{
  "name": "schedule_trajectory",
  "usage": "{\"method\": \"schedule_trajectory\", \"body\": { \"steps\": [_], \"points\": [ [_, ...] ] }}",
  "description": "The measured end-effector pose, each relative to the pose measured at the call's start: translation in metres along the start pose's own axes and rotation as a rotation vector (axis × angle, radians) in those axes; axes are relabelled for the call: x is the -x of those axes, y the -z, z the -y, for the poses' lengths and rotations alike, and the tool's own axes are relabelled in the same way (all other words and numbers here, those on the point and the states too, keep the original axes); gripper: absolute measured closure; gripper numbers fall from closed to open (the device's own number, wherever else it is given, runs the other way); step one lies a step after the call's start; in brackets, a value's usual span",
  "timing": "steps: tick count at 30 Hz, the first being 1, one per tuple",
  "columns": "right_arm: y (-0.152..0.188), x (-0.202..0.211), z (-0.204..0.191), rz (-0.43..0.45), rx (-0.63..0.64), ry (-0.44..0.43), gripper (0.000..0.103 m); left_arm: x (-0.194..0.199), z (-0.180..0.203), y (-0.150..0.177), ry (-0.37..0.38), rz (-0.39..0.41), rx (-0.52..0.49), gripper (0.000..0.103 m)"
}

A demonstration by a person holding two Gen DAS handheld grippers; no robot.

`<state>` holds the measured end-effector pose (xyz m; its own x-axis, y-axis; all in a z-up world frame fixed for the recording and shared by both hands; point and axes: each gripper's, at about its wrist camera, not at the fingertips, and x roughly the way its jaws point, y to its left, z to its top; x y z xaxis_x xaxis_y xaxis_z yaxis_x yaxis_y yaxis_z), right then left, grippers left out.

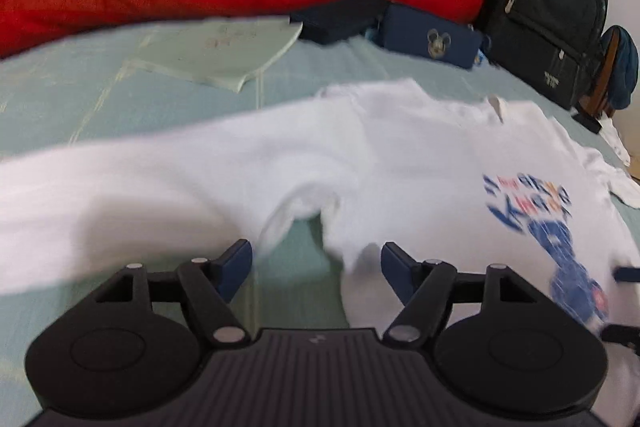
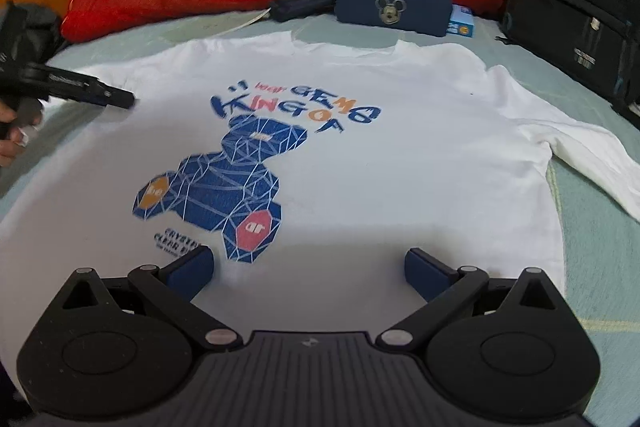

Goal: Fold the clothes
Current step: 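Grasp the sleeve cuff with the right gripper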

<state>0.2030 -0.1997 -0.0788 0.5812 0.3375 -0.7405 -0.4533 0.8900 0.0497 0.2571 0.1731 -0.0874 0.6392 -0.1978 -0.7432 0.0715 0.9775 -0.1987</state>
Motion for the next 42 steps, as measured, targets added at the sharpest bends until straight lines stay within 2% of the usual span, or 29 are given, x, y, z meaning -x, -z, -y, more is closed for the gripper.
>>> {"method": "schedule_trajectory", "body": {
  "steps": [1, 4, 8, 11, 14, 16, 17, 18, 19, 22, 23, 26, 28, 32, 38, 40, 42],
  "points": [
    [-0.003, 0.001, 0.0, -0.016, 0.012, -0.006, 0.0, 0.006, 0.0, -0.001, -0.002, -0.006, -0.002, 0.031],
    [-0.015, 0.005, 0.0, -0.062, 0.052, -0.026, 0.001, 0.025, -0.001, -0.006, -0.046, 0.051, -0.062, 0.03],
    [-0.056, 0.013, -0.014, -0.031, 0.152, -0.06, 0.001, 0.036, -0.01, -0.022, -0.092, 0.138, -0.113, 0.026],
    [-0.1, 0.005, -0.031, 0.016, 0.242, -0.093, 0.002, 0.027, -0.026, -0.039, -0.113, 0.168, -0.096, 0.026],
    [-0.143, -0.004, -0.049, 0.063, 0.331, -0.127, 0.012, 0.008, -0.043, -0.051, -0.116, 0.157, -0.071, 0.026],
    [-0.169, -0.018, -0.062, 0.084, 0.375, -0.14, 0.029, -0.004, -0.051, -0.051, -0.12, 0.138, -0.056, 0.027],
    [-0.182, -0.032, -0.069, 0.08, 0.396, -0.15, 0.035, -0.008, -0.054, -0.045, -0.106, 0.103, -0.044, 0.027],
    [-0.194, -0.046, -0.075, 0.077, 0.415, -0.159, 0.046, -0.011, -0.057, -0.038, -0.091, 0.067, -0.031, 0.027],
    [-0.203, -0.059, -0.08, 0.077, 0.428, -0.165, 0.053, -0.012, -0.056, -0.029, -0.085, 0.044, -0.021, 0.027],
    [-0.232, -0.103, -0.096, 0.059, 0.466, -0.185, 0.065, 0.004, -0.043, -0.013, -0.091, 0.064, -0.064, 0.027],
    [-0.242, -0.119, -0.102, 0.054, 0.482, -0.193, 0.066, 0.01, -0.039, -0.011, -0.082, 0.071, -0.069, 0.025],
    [-0.264, -0.162, -0.121, 0.04, 0.535, -0.202, 0.067, 0.023, -0.039, -0.009, -0.046, 0.16, -0.069, 0.02],
    [-0.268, -0.184, -0.132, 0.023, 0.565, -0.221, 0.068, 0.021, -0.042, -0.007, -0.017, 0.166, -0.062, 0.02],
    [-0.256, -0.198, -0.148, 0.003, 0.696, -0.271, 0.068, 0.02, -0.04, 0.001, 0.019, 0.16, -0.081, 0.02],
    [-0.223, -0.187, -0.155, -0.027, 0.892, -0.25, 0.067, 0.028, -0.033, 0.005, 0.072, 0.19, -0.121, 0.02],
    [-0.22, -0.18, -0.156, -0.019, 0.946, -0.258, 0.067, 0.027, -0.032, 0.006, 0.068, 0.188, -0.125, 0.02],
    [-0.229, -0.177, -0.156, 0.004, 0.938, -0.278, 0.067, 0.024, -0.03, 0.006, 0.06, 0.179, -0.131, 0.019]
  ]
}}
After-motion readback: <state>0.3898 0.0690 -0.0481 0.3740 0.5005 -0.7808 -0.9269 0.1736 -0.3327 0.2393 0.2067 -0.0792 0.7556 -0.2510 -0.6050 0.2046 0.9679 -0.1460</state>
